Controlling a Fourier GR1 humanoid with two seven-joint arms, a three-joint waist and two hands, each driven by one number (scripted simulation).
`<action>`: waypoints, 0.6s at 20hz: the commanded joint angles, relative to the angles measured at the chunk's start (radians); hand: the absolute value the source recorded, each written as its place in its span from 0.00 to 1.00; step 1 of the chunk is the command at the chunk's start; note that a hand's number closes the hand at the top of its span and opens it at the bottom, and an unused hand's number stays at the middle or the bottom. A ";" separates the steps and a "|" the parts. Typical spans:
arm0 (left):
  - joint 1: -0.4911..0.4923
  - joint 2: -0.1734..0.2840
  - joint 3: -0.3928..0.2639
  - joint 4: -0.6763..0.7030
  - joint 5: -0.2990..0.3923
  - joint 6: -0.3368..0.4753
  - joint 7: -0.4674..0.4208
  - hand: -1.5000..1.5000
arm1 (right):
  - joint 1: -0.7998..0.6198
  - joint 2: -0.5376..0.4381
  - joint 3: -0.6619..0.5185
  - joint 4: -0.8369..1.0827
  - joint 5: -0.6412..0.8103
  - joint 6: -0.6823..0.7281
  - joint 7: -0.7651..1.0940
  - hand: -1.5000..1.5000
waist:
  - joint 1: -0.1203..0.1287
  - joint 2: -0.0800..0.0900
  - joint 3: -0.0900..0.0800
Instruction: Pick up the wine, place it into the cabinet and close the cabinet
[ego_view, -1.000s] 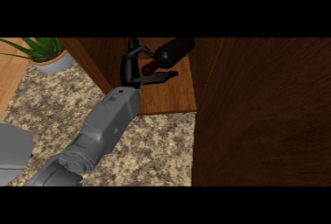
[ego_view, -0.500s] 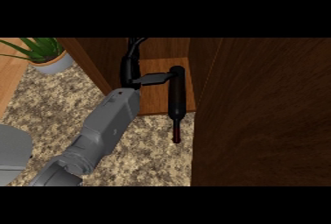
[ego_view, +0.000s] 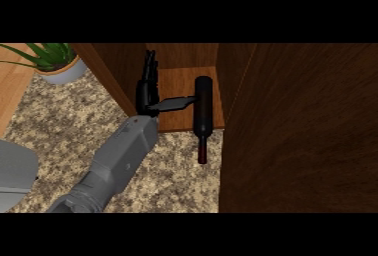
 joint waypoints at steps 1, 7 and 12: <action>0.121 0.000 -0.152 -0.146 0.102 0.057 0.019 0.00 | -0.016 0.000 0.010 -0.067 0.014 -0.028 0.044 0.00 | 0.014 -0.001 -0.002; 0.282 0.000 -0.377 -0.493 0.134 0.271 0.105 0.00 | 0.059 -0.009 -0.006 -0.110 0.019 -0.030 0.047 0.00 | 0.058 -0.008 -0.001; 0.388 0.000 -0.515 -0.711 0.120 0.461 0.095 0.00 | 0.061 -0.022 -0.031 -0.115 -0.003 -0.020 0.022 0.00 | 0.064 -0.006 -0.001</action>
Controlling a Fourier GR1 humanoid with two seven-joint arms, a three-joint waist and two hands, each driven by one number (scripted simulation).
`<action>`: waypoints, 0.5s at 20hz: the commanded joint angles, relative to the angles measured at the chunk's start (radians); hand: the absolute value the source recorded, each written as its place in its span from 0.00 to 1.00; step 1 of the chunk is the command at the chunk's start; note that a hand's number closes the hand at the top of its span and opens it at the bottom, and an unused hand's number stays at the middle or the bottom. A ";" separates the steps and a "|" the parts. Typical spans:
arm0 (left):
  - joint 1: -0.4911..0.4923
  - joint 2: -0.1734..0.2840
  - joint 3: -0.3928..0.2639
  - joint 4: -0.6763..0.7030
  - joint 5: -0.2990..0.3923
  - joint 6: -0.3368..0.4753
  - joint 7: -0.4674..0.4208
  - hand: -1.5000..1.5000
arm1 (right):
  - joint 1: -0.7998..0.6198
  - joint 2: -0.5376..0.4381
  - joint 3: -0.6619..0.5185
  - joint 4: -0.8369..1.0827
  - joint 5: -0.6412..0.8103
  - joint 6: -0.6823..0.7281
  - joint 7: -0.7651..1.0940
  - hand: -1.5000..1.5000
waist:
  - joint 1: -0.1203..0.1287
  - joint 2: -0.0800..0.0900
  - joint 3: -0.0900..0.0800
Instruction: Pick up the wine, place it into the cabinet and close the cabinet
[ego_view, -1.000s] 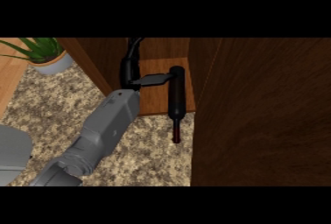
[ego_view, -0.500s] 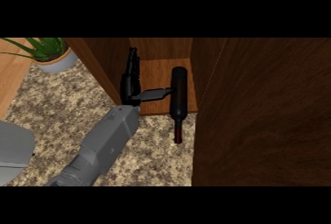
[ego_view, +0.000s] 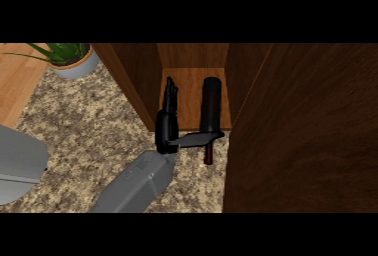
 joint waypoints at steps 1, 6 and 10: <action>0.064 0.000 -0.109 -0.230 -0.028 0.171 0.067 0.00 | 0.011 -0.012 -0.033 -0.071 -0.007 -0.009 0.012 0.00 | 0.016 -0.001 0.000; 0.253 0.000 -0.158 -0.376 -0.117 0.167 0.026 0.00 | 0.013 -0.026 -0.041 -0.164 -0.048 -0.046 0.105 0.00 | 0.018 -0.001 0.000; 0.371 0.061 -0.228 -0.609 -0.177 0.252 0.101 0.00 | 0.018 -0.020 -0.032 -0.116 -0.011 -0.038 0.049 0.00 | 0.024 -0.002 0.000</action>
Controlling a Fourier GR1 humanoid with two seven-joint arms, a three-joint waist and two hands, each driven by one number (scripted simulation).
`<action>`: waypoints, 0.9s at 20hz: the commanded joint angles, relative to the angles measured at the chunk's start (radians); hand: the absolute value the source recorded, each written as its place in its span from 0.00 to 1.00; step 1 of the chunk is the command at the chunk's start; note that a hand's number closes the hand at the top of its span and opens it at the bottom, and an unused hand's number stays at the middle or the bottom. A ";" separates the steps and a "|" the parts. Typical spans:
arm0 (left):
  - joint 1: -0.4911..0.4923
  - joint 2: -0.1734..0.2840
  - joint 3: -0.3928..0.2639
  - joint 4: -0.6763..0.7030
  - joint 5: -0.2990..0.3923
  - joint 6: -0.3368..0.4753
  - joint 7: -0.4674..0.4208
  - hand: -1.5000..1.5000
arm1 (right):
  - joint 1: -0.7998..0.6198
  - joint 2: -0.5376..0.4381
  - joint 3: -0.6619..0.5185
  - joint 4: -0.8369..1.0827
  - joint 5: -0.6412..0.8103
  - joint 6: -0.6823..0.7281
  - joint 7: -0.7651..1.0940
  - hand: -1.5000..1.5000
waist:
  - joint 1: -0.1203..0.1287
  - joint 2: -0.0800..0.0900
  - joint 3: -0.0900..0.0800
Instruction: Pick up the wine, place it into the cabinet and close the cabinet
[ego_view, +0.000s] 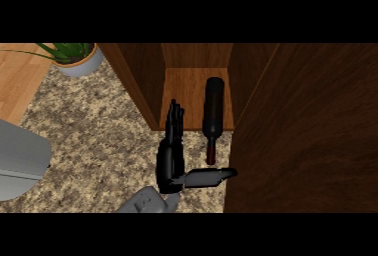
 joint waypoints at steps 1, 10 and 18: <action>0.117 0.027 -0.050 -0.183 -0.066 0.095 0.019 0.00 | 0.031 -0.022 -0.035 -0.109 -0.051 0.010 0.030 0.00 | 0.000 0.001 0.000; 0.312 0.082 -0.144 -0.448 -0.185 0.177 0.070 0.00 | -0.015 -0.025 -0.032 -0.080 -0.053 0.008 0.053 0.00 | 0.000 0.003 0.000; 0.466 0.327 -0.127 -0.641 -0.168 0.015 0.068 0.00 | 0.046 -0.013 0.037 -0.096 -0.116 0.066 0.103 1.00 | 0.000 0.003 -0.001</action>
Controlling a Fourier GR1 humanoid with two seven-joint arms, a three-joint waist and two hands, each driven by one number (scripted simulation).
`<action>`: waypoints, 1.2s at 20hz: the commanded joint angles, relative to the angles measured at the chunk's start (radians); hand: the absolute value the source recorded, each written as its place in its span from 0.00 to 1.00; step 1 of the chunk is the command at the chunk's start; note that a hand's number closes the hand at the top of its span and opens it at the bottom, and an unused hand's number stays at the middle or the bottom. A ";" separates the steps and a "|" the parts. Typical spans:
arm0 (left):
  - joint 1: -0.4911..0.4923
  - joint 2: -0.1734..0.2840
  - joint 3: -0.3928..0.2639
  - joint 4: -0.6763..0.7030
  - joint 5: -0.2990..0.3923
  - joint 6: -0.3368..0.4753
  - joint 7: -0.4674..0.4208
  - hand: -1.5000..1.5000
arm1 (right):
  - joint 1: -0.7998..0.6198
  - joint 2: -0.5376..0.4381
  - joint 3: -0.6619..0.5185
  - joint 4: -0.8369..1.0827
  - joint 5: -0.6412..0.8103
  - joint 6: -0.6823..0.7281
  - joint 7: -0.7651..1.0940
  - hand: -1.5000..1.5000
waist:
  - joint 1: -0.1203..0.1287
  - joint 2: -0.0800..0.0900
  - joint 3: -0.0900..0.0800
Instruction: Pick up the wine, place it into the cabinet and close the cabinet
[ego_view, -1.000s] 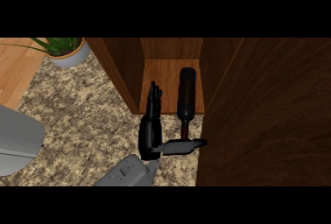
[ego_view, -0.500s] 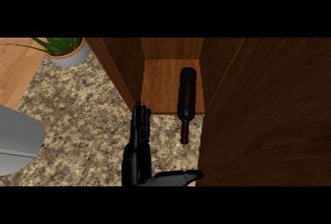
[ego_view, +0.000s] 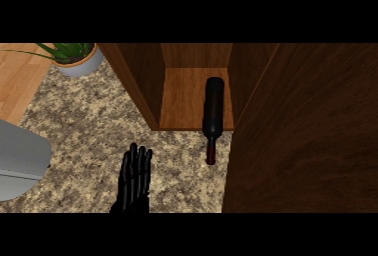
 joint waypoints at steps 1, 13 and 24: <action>0.060 0.072 -0.023 -0.087 -0.015 -0.050 -0.001 0.00 | 0.074 -0.028 -0.025 -0.054 -0.157 0.085 -0.017 1.00 | -0.003 0.002 0.000; 0.199 0.293 0.193 -0.184 0.108 -0.259 -0.042 0.00 | 0.158 0.020 0.151 -0.114 -0.173 0.096 0.089 1.00 | -0.004 0.001 -0.001; 0.349 0.400 0.404 -0.263 0.234 -0.381 -0.092 0.00 | 0.167 0.047 0.422 -0.176 -0.078 0.125 0.147 1.00 | 0.004 -0.002 -0.003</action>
